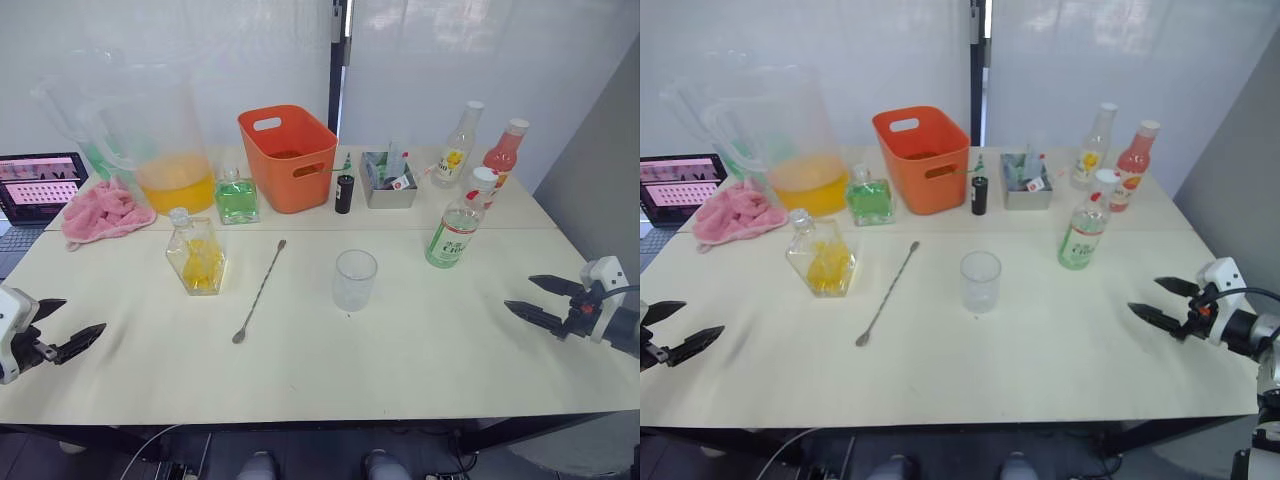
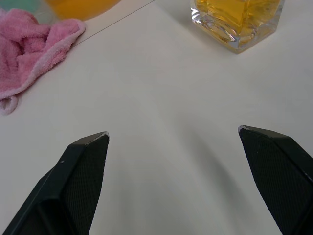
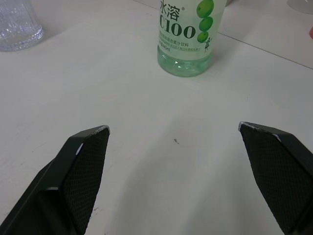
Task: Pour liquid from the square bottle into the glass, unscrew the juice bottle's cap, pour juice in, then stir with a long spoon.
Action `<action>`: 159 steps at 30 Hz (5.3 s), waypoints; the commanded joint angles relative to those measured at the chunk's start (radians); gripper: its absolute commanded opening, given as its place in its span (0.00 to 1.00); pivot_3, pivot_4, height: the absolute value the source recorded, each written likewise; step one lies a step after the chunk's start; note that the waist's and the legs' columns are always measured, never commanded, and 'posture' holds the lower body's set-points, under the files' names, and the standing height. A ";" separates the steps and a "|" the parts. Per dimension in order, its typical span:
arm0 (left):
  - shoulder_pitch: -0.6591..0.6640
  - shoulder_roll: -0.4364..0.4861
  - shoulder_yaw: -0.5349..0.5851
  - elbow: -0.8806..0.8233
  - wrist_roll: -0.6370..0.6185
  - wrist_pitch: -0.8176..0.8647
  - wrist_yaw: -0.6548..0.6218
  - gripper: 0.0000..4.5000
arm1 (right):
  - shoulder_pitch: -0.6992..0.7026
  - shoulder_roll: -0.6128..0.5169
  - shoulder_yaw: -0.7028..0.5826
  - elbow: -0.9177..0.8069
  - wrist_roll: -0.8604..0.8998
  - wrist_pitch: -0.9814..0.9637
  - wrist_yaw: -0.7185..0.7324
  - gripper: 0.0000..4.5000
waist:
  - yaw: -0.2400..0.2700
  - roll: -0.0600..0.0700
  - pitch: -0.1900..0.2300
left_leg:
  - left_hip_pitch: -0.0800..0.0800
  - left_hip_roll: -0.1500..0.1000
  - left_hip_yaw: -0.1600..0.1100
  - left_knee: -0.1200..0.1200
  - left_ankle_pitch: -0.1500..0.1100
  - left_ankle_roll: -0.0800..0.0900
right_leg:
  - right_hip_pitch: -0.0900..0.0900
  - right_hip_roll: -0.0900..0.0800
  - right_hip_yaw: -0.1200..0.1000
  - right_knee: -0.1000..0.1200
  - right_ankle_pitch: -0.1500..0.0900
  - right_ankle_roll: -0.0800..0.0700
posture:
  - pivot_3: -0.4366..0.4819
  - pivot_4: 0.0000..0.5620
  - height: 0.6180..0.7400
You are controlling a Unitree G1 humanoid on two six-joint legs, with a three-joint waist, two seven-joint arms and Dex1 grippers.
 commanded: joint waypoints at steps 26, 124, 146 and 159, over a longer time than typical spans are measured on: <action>0.204 -0.549 -0.012 -0.825 -0.133 0.181 0.539 1.00 | -0.205 0.028 0.209 -0.693 0.270 0.517 0.284 1.00 | 0.024 -0.002 0.001 | -0.001 0.000 -0.001 0.005 0.000 0.000 | 0.001 0.002 0.002 0.000 0.001 0.001 | 0.48 0.27 1.00; -0.559 -0.317 -0.622 -0.643 -0.381 0.383 -0.122 0.63 | 0.109 -0.011 -0.027 -1.107 0.447 0.673 -0.042 1.00 | 0.034 -0.012 0.010 | -0.012 -0.001 -0.005 0.006 0.002 -0.003 | -0.003 0.003 0.000 -0.004 0.009 0.010 | 0.48 0.27 1.00; -0.618 -0.527 -0.802 -0.272 -0.114 0.080 -0.314 0.63 | 0.347 -0.025 -0.232 -1.311 0.556 0.730 -0.204 1.00 | 0.043 -0.011 0.010 | -0.012 -0.001 -0.006 0.009 0.003 -0.002 | -0.002 0.003 0.001 -0.003 0.009 0.012 | 0.48 0.27 1.00; -0.588 -0.511 -0.782 -0.295 -0.123 0.128 -0.306 0.99 | 0.300 -0.035 -0.184 -1.277 0.556 0.717 -0.192 1.00 | 0.042 -0.011 0.010 | -0.012 -0.001 -0.006 0.010 0.003 -0.002 | -0.001 0.003 0.001 -0.002 0.010 0.012 | 0.48 0.27 1.00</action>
